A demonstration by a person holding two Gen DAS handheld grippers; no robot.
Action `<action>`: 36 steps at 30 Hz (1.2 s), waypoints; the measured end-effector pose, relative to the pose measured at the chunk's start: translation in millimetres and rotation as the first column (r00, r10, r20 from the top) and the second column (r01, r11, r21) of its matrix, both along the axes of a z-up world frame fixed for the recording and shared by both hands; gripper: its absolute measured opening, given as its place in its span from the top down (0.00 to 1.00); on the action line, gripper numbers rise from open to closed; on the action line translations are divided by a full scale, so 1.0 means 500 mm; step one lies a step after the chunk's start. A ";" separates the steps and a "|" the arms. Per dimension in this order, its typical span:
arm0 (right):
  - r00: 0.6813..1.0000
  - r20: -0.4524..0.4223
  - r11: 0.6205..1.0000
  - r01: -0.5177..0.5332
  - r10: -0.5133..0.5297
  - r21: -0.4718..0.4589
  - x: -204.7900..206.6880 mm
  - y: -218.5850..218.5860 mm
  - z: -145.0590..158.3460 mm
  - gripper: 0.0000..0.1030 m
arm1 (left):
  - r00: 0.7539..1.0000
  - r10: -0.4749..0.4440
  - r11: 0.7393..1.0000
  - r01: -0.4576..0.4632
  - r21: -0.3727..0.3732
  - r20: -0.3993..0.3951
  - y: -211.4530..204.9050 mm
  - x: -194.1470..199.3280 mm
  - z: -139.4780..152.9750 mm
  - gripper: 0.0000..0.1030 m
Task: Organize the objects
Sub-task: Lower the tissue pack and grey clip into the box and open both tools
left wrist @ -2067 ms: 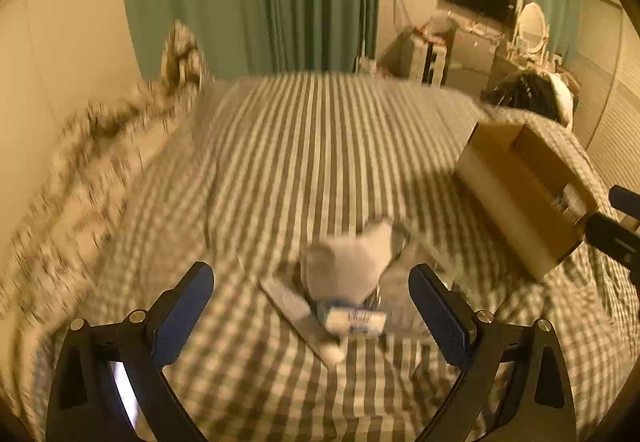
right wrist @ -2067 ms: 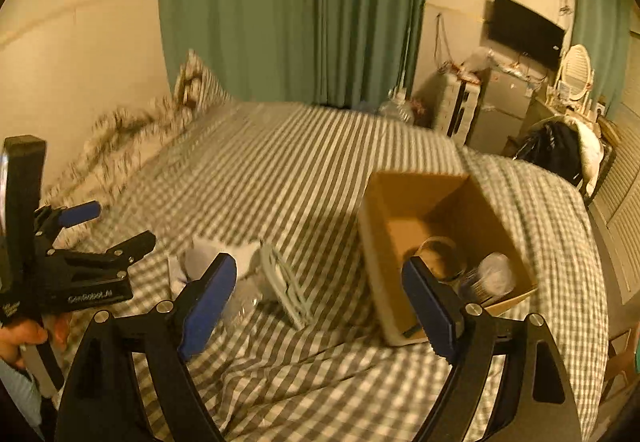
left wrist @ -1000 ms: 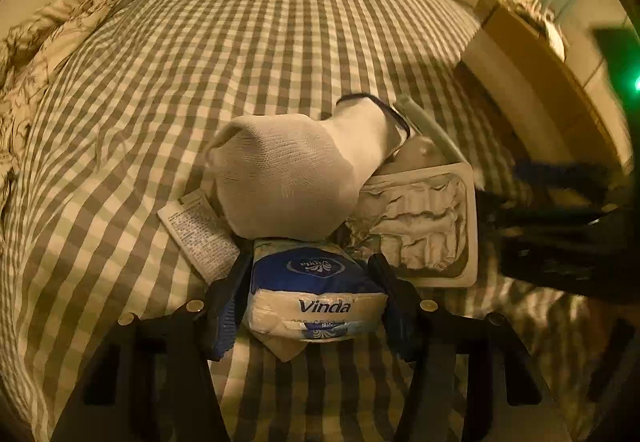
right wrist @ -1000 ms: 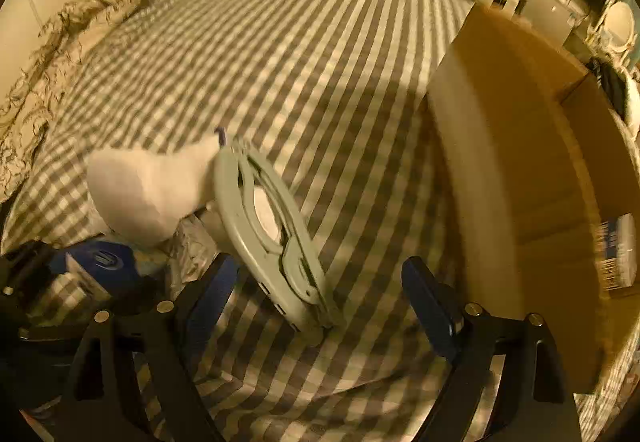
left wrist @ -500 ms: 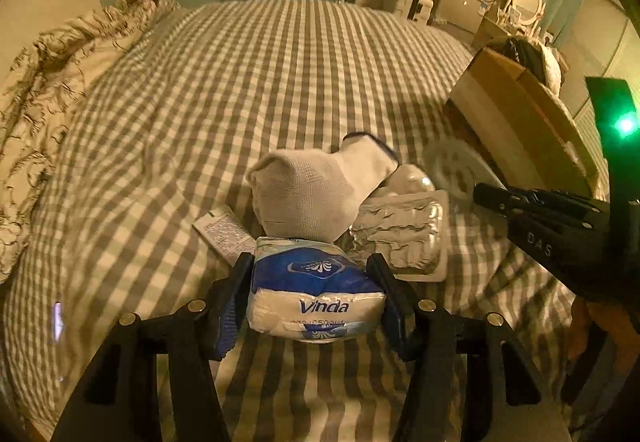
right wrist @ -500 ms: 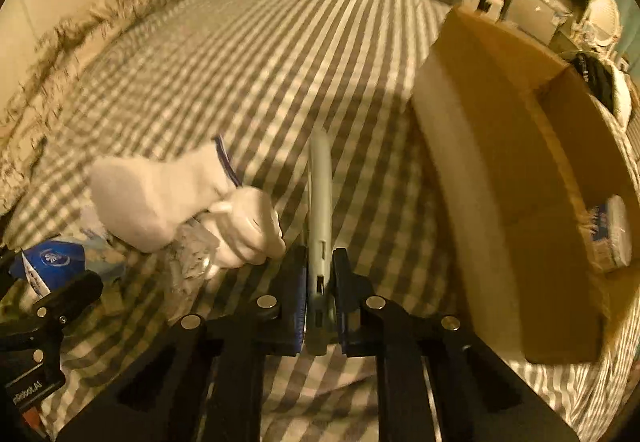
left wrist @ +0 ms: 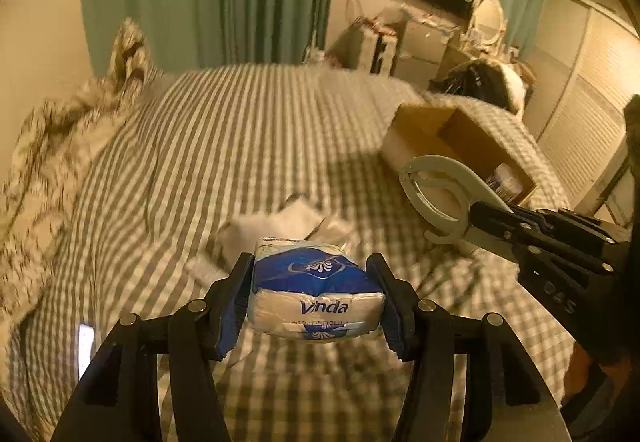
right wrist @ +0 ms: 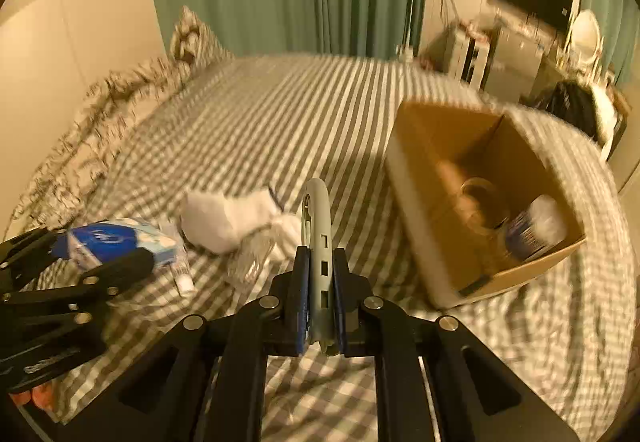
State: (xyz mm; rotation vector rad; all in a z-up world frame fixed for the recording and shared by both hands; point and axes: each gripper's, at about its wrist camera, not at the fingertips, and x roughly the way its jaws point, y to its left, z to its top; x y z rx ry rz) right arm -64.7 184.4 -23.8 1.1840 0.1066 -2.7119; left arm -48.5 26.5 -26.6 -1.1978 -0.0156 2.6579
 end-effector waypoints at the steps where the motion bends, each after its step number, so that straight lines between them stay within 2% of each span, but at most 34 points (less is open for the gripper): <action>1: 1.000 -0.018 1.000 -0.001 0.001 -0.003 0.008 0.011 0.025 0.90 | 1.000 -0.015 1.000 0.015 0.006 -0.016 0.013 -0.003 0.021 0.44; 7: 0.990 -0.133 0.999 0.043 -0.042 0.005 0.024 0.108 0.156 0.90 | 0.990 -0.089 0.995 0.093 0.027 -0.111 0.111 -0.050 0.145 0.44; 11: 0.982 -0.165 0.996 0.082 -0.087 -0.034 0.006 0.191 0.210 0.90 | 0.980 -0.139 0.989 0.144 0.022 -0.140 0.192 -0.096 0.181 0.44; 14: 0.976 -0.179 0.992 0.120 -0.125 -0.037 -0.027 0.245 0.223 0.90 | 0.975 -0.179 0.983 0.183 0.017 -0.132 0.261 -0.143 0.180 0.44; 18: 0.971 -0.174 0.986 0.157 -0.164 -0.056 -0.074 0.300 0.215 0.90 | 0.968 -0.226 0.974 0.226 -0.013 -0.107 0.350 -0.203 0.145 0.44; 23: 0.970 -0.138 0.979 0.192 -0.201 -0.074 -0.143 0.358 0.171 0.90 | 0.964 -0.263 0.965 0.262 -0.035 -0.042 0.435 -0.271 0.061 0.44; 29: 0.972 -0.062 0.972 0.221 -0.226 -0.085 -0.212 0.400 0.079 0.90 | 0.955 -0.298 0.952 0.298 -0.076 0.016 0.481 -0.322 -0.022 0.44; 33: 0.971 -0.018 0.966 0.236 -0.239 -0.101 -0.234 0.410 0.025 0.90 | 0.949 -0.313 0.947 0.315 -0.063 0.039 0.489 -0.344 -0.061 0.43; 36: 0.969 -0.005 0.963 0.246 -0.248 -0.110 -0.247 0.412 0.008 0.88 | 0.945 -0.321 0.946 0.323 -0.028 0.066 0.497 -0.355 -0.083 0.40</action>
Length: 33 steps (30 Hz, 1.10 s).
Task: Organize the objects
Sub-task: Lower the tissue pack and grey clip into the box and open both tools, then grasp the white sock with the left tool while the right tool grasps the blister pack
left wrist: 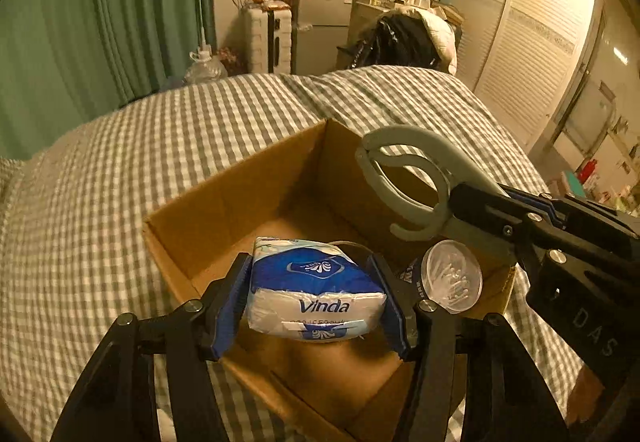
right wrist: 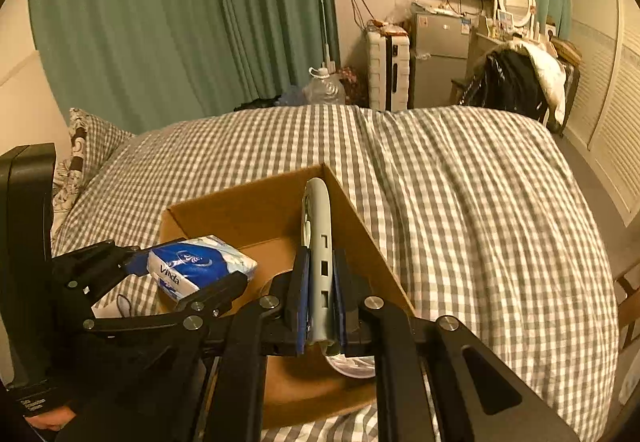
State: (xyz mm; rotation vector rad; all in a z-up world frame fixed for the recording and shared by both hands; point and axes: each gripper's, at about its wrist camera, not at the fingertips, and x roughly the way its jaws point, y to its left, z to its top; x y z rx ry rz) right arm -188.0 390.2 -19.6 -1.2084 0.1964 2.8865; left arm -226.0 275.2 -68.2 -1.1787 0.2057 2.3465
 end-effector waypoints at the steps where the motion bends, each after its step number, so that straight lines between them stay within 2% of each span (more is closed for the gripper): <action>1: 1.000 -0.002 1.000 0.006 -0.006 -0.006 0.001 0.000 0.000 0.88 | 1.000 -0.003 1.000 0.003 0.012 0.012 0.000 -0.001 -0.004 0.39; 2: 1.000 -0.003 1.000 0.010 -0.010 -0.010 0.003 0.000 0.003 0.87 | 1.000 -0.010 1.000 0.010 0.021 0.023 -0.002 0.001 -0.008 0.34; 4: 1.000 -0.016 1.000 0.012 -0.012 -0.007 0.010 0.002 0.012 0.78 | 1.000 -0.012 1.000 0.012 0.021 0.025 -0.007 0.003 -0.003 0.21; 6: 0.999 -0.035 1.000 0.023 -0.023 0.007 0.016 0.002 0.030 0.52 | 1.000 0.001 1.000 -0.001 0.010 -0.011 -0.012 0.017 0.013 0.08; 11: 0.994 -0.086 0.998 0.063 -0.061 0.021 0.059 -0.009 0.097 0.37 | 0.995 0.019 1.000 -0.018 0.018 -0.095 -0.045 0.058 0.096 0.05; 17: 0.984 -0.174 0.997 0.058 -0.048 0.054 0.137 -0.065 0.211 0.26 | 0.974 0.086 0.996 -0.077 0.051 -0.210 -0.150 0.131 0.220 0.01; 24: 0.967 -0.254 0.996 -0.009 0.032 0.093 0.242 -0.176 0.314 0.16 | 0.932 0.189 0.982 -0.183 0.049 -0.311 -0.306 0.226 0.330 0.00; 28: 0.958 -0.276 0.992 -0.055 0.085 0.114 0.287 -0.244 0.336 0.12 | 0.905 0.255 0.967 -0.247 0.068 -0.341 -0.390 0.271 0.359 0.00; 33: 0.953 -0.259 0.983 -0.123 0.154 0.134 0.315 -0.309 0.316 0.11 | 0.877 0.326 0.943 -0.330 0.053 -0.353 -0.481 0.312 0.348 0.00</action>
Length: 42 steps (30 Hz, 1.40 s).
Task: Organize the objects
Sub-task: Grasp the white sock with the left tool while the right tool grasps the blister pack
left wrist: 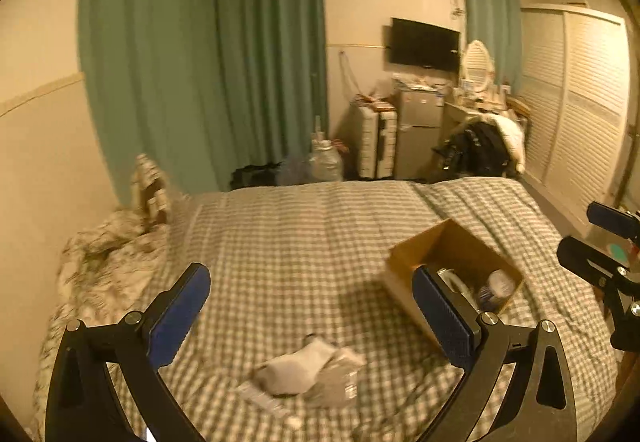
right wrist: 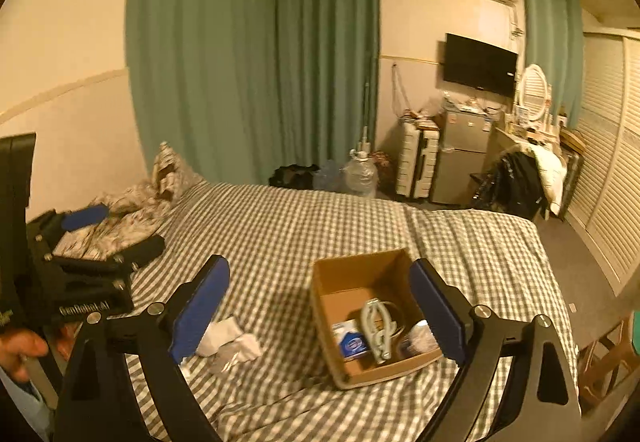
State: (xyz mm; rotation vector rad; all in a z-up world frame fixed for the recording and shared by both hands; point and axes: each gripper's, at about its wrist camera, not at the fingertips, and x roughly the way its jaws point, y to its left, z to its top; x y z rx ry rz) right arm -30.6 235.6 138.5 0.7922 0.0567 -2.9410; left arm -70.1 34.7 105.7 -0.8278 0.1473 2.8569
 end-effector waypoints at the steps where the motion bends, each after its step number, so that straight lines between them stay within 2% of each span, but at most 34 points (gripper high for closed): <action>1: 1.000 0.006 1.000 -0.010 0.010 0.006 0.001 -0.013 -0.010 0.11 | 1.000 0.014 1.000 -0.014 -0.007 0.003 -0.015 0.004 -0.010 0.00; 6: 0.999 0.041 0.999 -0.036 0.036 0.014 -0.015 -0.051 -0.074 0.11 | 0.996 0.079 0.997 -0.078 -0.010 0.034 -0.074 0.012 -0.081 0.00; 13: 0.985 0.150 0.996 -0.078 0.081 -0.032 -0.077 -0.090 -0.205 0.11 | 0.974 0.169 0.985 -0.171 0.002 0.149 -0.122 -0.014 -0.244 0.00; 18: 0.962 0.257 0.995 -0.086 0.095 -0.047 -0.139 -0.126 -0.319 0.11 | 0.943 0.200 0.978 -0.206 -0.006 0.267 -0.130 -0.047 -0.370 0.00; 22: 0.919 0.378 0.994 -0.090 0.107 -0.063 -0.185 -0.151 -0.432 0.11 | 0.919 0.216 0.976 -0.202 -0.076 0.330 -0.118 -0.072 -0.447 0.00; 26: 0.867 0.484 0.992 -0.087 0.122 -0.093 -0.222 -0.160 -0.514 0.11 | 0.892 0.205 0.978 -0.206 -0.042 0.404 -0.124 -0.096 -0.481 0.00; 32: 0.843 0.519 0.986 -0.075 0.144 -0.150 -0.250 -0.162 -0.550 0.12 | 0.869 0.203 0.978 -0.205 -0.046 0.450 -0.119 -0.115 -0.500 0.00; 34: 0.822 0.545 0.982 -0.087 0.165 -0.166 -0.255 -0.171 -0.566 0.22 | 0.862 0.208 0.976 -0.214 -0.040 0.461 -0.128 -0.120 -0.506 0.00; 35: 0.812 0.557 0.981 -0.095 0.175 -0.169 -0.257 -0.178 -0.570 0.30 | 0.861 0.208 0.976 -0.216 -0.035 0.465 -0.131 -0.119 -0.509 0.00; 37: 0.792 0.576 0.977 -0.121 0.202 -0.177 -0.258 -0.192 -0.583 0.50 | 0.857 0.203 0.976 -0.218 -0.024 0.473 -0.136 -0.123 -0.512 0.00; 38: 0.784 0.580 0.973 -0.136 0.222 -0.189 -0.258 -0.199 -0.586 0.66 | 0.856 0.200 0.976 -0.216 -0.022 0.477 -0.136 -0.126 -0.514 0.00; 39: 0.779 0.579 0.968 -0.147 0.239 -0.202 -0.256 -0.204 -0.587 0.76 | 0.855 0.197 0.977 -0.213 -0.021 0.480 -0.136 -0.128 -0.515 0.00; 42: 0.787 0.561 0.965 -0.173 0.256 -0.197 -0.246 -0.213 -0.577 0.84 | 0.858 0.169 0.983 -0.184 -0.017 0.485 -0.125 -0.128 -0.514 0.00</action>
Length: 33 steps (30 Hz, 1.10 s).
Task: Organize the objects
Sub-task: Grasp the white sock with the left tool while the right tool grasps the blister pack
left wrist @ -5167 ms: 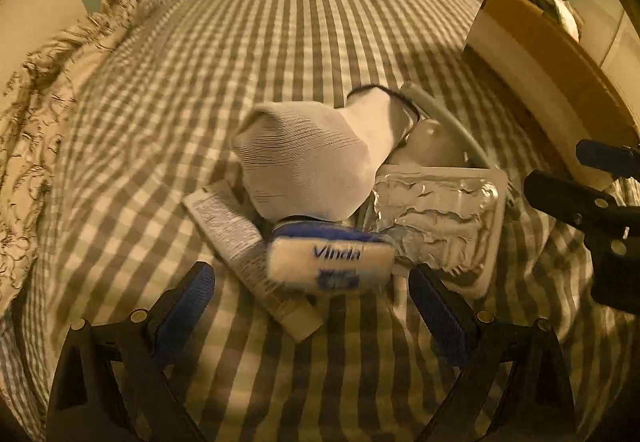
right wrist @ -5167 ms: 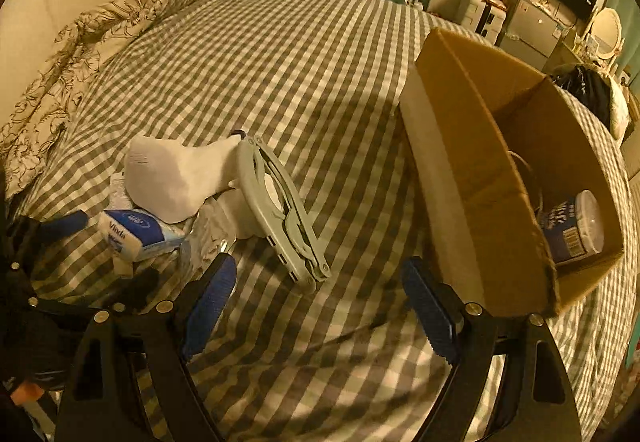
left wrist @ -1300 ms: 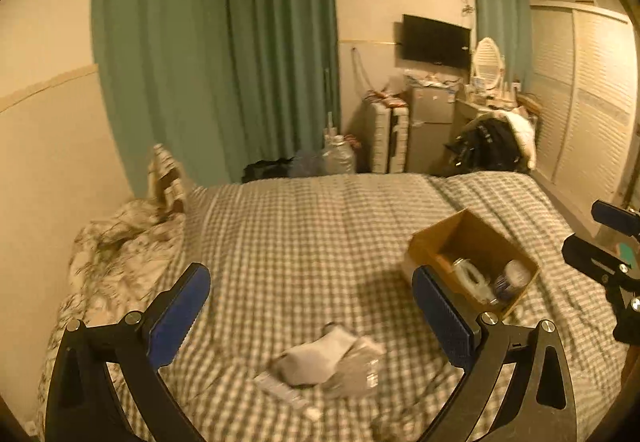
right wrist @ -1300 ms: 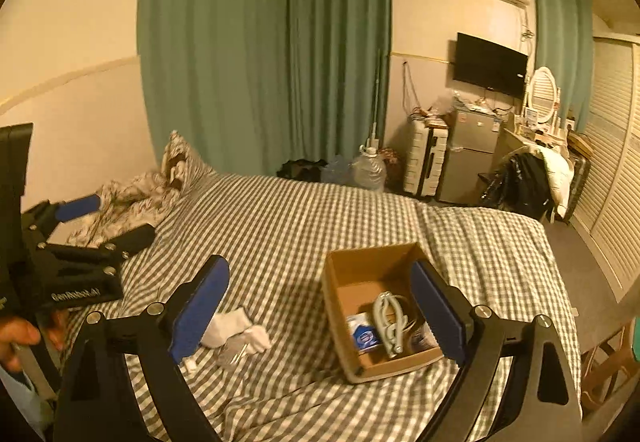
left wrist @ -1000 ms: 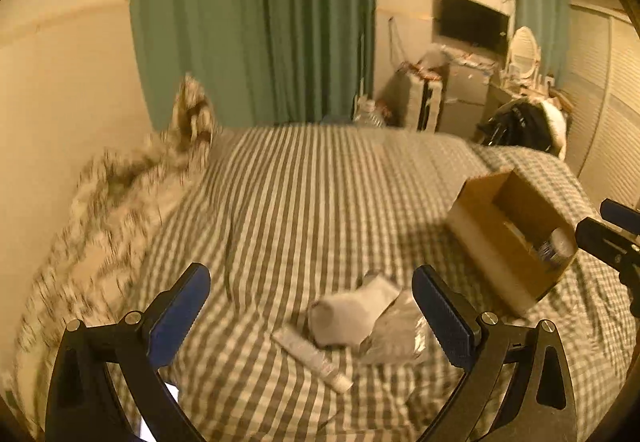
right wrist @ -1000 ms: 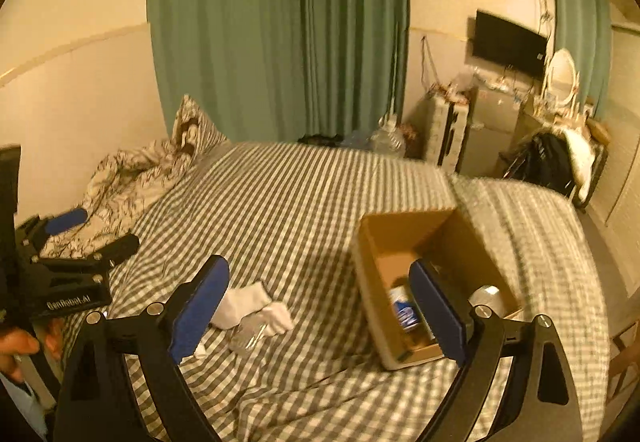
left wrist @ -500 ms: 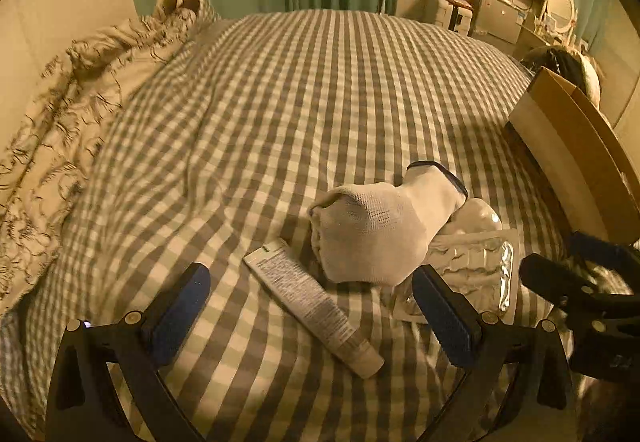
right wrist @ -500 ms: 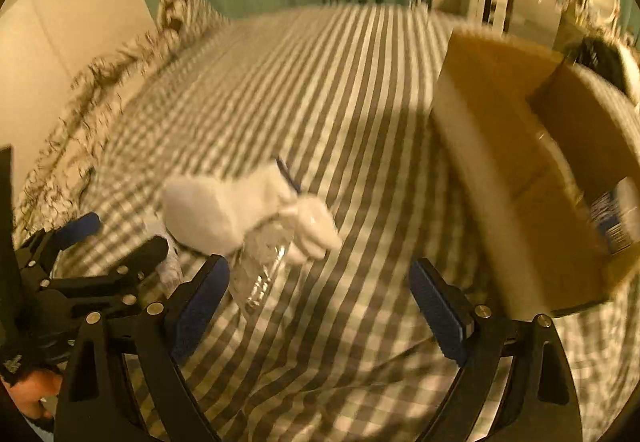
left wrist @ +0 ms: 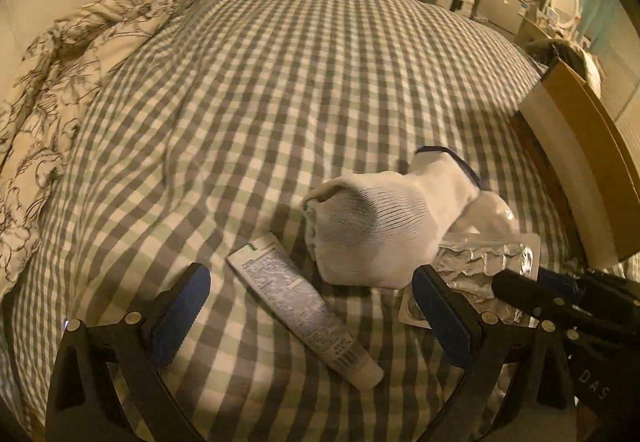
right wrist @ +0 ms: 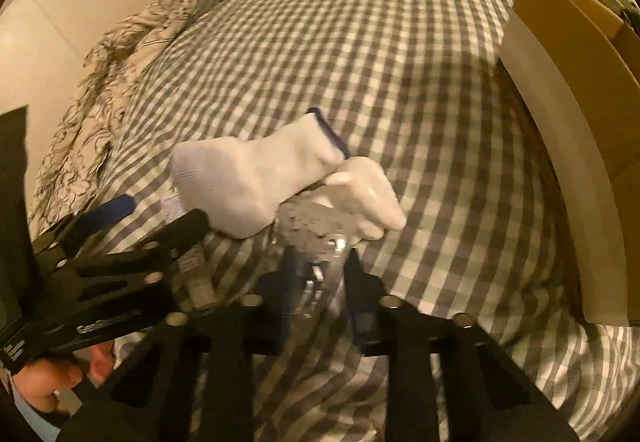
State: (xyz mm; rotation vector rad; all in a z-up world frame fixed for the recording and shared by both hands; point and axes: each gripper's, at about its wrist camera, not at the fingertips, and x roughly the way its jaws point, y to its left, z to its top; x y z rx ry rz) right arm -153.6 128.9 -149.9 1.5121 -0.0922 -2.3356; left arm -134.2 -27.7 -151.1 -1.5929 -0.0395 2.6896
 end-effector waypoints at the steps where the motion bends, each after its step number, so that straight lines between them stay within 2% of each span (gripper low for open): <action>1: 1.000 -0.017 1.000 0.001 -0.001 0.001 0.004 0.000 0.008 0.86 | 1.000 -0.014 1.000 0.014 -0.002 -0.006 0.006 -0.002 0.003 0.00; 3: 0.998 -0.064 1.000 0.010 -0.009 0.010 0.016 0.006 0.033 0.89 | 0.999 -0.044 0.999 0.044 -0.001 -0.017 0.019 -0.009 0.007 0.00; 7: 0.989 -0.142 0.999 0.040 -0.034 0.035 0.033 0.025 0.073 0.90 | 0.997 -0.074 0.997 0.074 0.006 -0.021 0.038 -0.039 0.004 0.00; 13: 0.982 -0.179 0.997 0.070 -0.061 0.043 0.038 0.052 0.096 0.90 | 0.995 -0.101 0.995 0.101 -0.004 0.000 0.065 -0.081 -0.029 0.02; 15: 0.982 -0.178 0.997 0.072 -0.064 0.040 0.037 0.054 0.095 0.90 | 0.993 -0.113 0.993 0.112 0.021 0.017 0.067 -0.085 -0.041 0.19; 18: 0.981 -0.179 0.996 0.076 -0.067 0.046 0.036 0.058 0.096 0.90 | 0.991 -0.133 0.990 0.132 0.046 0.008 0.067 -0.079 -0.039 0.33; 20: 0.981 -0.182 0.996 0.077 -0.068 0.045 0.036 0.059 0.098 0.90 | 0.991 -0.135 0.989 0.135 0.053 -0.006 0.065 -0.069 -0.028 0.39; 27: 0.973 -0.216 0.994 0.091 -0.077 0.055 0.058 0.060 0.124 0.93 | 0.987 -0.143 0.989 0.146 0.033 -0.075 0.060 -0.008 0.051 0.45; 30: 0.967 -0.244 0.994 0.091 -0.075 0.054 0.082 0.060 0.153 0.93 | 0.981 -0.147 0.988 0.152 0.031 -0.130 0.059 0.024 0.109 0.45; 33: 0.957 -0.278 0.994 0.100 -0.087 0.036 0.109 0.067 0.191 0.93 | 0.965 -0.163 0.986 0.166 -0.001 -0.206 0.074 0.056 0.182 0.45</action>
